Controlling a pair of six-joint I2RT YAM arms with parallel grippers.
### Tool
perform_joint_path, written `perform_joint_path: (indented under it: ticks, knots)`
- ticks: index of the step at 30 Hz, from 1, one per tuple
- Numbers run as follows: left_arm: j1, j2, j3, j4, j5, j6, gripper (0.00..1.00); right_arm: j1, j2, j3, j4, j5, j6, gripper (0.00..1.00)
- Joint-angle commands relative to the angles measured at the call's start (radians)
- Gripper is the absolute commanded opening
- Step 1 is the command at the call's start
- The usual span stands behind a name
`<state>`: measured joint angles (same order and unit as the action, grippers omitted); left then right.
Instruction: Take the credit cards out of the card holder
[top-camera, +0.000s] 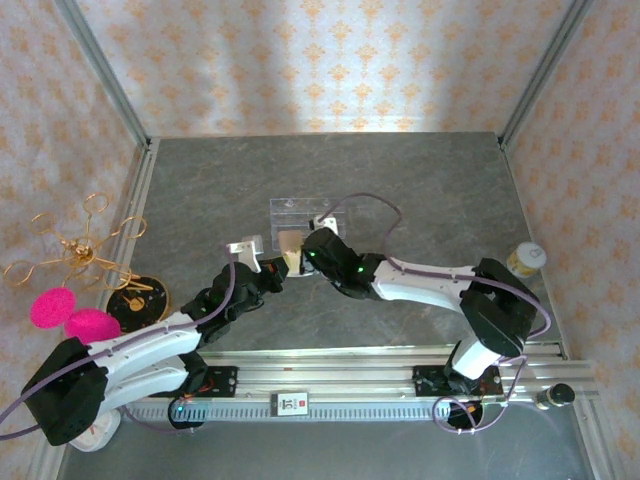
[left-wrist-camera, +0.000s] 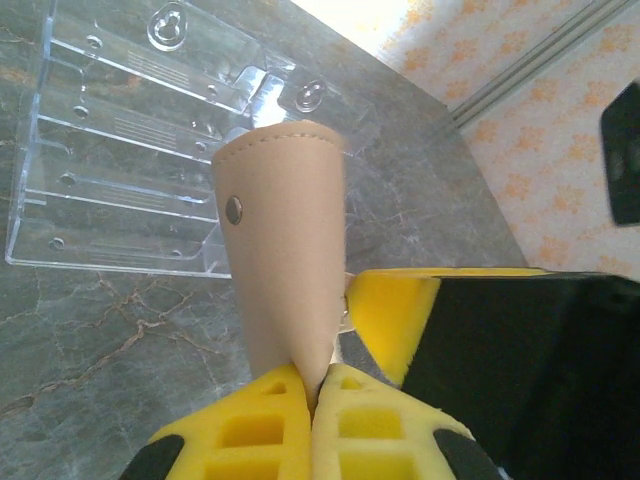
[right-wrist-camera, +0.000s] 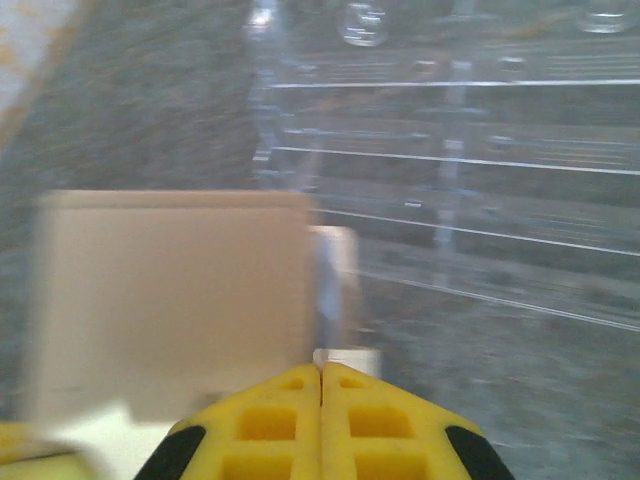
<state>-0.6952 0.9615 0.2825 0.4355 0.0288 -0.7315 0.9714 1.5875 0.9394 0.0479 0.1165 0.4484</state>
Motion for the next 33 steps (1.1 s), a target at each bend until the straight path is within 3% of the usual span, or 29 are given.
perform_joint_path:
  ticks: [1,7,8,10,15,24,29,33]
  knots:
    - [-0.01,-0.021,0.011,0.051,0.011,0.007,0.0,-0.033,-0.057,-0.067,-0.059,0.113,0.025,0.0]
    - [-0.007,-0.027,0.0,0.074,0.034,0.02,0.0,-0.054,-0.182,-0.175,0.024,0.101,0.007,0.0]
    - [-0.004,-0.031,-0.003,0.086,0.048,0.021,0.0,-0.054,-0.237,-0.215,0.071,0.09,-0.011,0.09]
    - [-0.003,-0.039,-0.009,0.104,0.06,0.026,0.0,-0.058,-0.341,-0.283,0.162,0.072,-0.04,0.38]
    - [0.004,-0.041,-0.027,0.163,0.093,0.021,0.0,-0.075,-0.523,-0.463,0.426,-0.005,0.029,0.7]
    - [0.005,-0.08,-0.033,0.202,0.116,0.032,0.0,-0.105,-0.447,-0.451,0.467,-0.223,0.072,0.73]
    - [0.005,-0.104,-0.049,0.236,0.135,0.028,0.0,-0.182,-0.411,-0.481,0.552,-0.349,0.158,0.73]
    - [0.005,-0.107,-0.058,0.255,0.138,0.016,0.0,-0.195,-0.34,-0.449,0.514,-0.375,0.183,0.71]
